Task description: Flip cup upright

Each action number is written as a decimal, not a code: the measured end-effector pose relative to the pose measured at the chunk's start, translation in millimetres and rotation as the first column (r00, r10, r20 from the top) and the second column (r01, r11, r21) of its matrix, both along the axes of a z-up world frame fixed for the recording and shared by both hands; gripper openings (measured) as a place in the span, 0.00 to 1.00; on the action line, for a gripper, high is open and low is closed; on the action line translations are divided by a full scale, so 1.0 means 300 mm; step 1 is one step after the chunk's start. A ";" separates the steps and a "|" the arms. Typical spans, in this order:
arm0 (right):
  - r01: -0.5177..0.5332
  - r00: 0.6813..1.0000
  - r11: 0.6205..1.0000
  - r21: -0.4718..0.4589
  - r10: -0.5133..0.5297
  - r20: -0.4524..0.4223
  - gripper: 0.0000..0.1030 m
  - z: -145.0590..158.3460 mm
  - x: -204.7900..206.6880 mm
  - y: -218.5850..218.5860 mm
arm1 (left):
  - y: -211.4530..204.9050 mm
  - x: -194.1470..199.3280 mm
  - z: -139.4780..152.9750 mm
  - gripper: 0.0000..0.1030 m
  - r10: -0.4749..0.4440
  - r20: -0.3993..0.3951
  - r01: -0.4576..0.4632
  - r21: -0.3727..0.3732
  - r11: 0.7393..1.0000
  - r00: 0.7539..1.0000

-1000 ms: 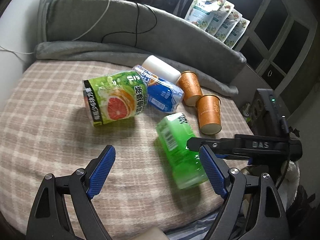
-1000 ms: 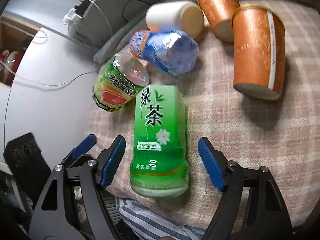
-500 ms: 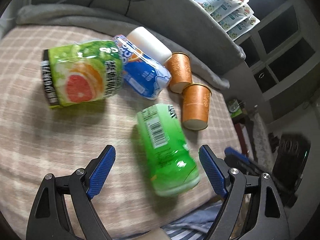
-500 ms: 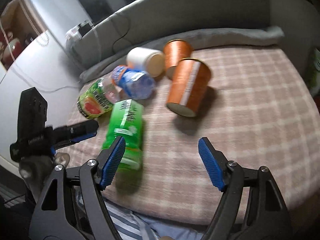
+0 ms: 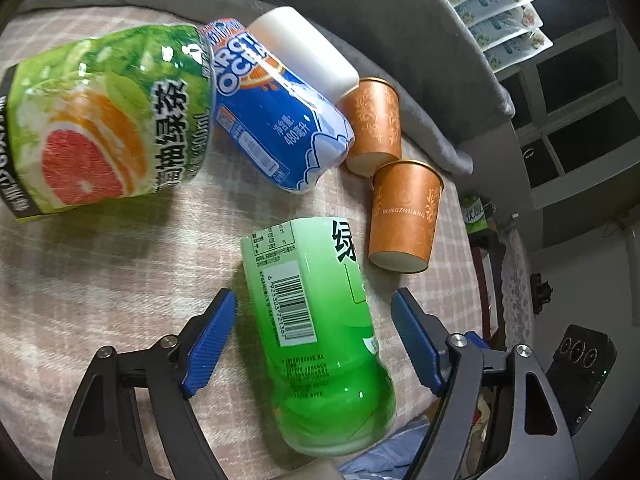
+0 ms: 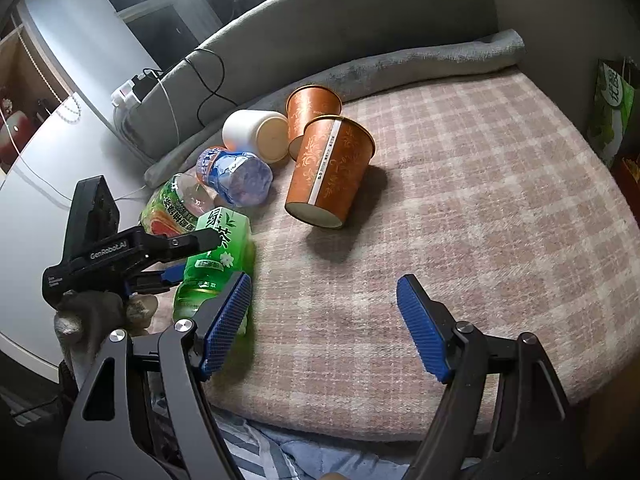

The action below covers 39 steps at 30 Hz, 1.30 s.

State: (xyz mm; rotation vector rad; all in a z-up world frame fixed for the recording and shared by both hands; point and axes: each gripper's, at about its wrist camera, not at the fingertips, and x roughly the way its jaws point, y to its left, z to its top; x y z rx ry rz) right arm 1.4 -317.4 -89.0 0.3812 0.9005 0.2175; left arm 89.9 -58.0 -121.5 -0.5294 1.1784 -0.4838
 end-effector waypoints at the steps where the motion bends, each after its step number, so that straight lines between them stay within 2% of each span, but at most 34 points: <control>1: 0.000 1.000 1.000 -0.001 0.000 -0.001 0.76 -0.003 0.001 0.001 | 0.001 0.003 -0.004 0.74 -0.002 -0.003 0.002 -0.001 1.000 1.000; 12: 0.013 1.000 1.000 -0.022 -0.013 0.012 0.76 -0.008 0.006 -0.003 | 0.002 0.011 -0.018 0.61 -0.009 -0.004 0.009 0.011 1.000 1.000; 17: 0.017 1.000 1.000 -0.023 -0.017 0.010 0.76 -0.011 0.005 -0.004 | -0.014 0.012 0.004 0.59 -0.015 0.028 0.014 0.027 1.000 0.999; 23: 0.017 1.000 1.000 -0.024 -0.017 0.013 0.76 -0.009 0.004 -0.002 | -0.029 -0.005 0.064 0.58 -0.019 0.115 0.012 0.065 0.998 0.993; 31: 0.019 1.000 0.999 -0.026 -0.019 0.017 0.76 -0.009 0.001 0.001 | -0.041 -0.026 0.133 0.57 -0.030 0.234 -0.002 0.134 0.991 0.972; 33: 0.020 1.000 0.999 -0.026 -0.020 0.019 0.76 -0.007 0.000 0.003 | -0.048 -0.034 0.150 0.55 -0.038 0.274 -0.009 0.166 0.986 0.961; 36: 0.019 1.000 1.000 -0.021 -0.019 0.019 0.76 -0.007 0.000 0.005 | -0.074 -0.048 0.176 0.54 -0.057 0.357 -0.031 0.235 0.971 0.932; 39: 0.016 1.000 1.000 -0.021 -0.015 0.019 0.76 -0.007 0.001 0.008 | -0.109 -0.061 0.179 0.53 -0.093 0.404 -0.031 0.292 0.956 0.910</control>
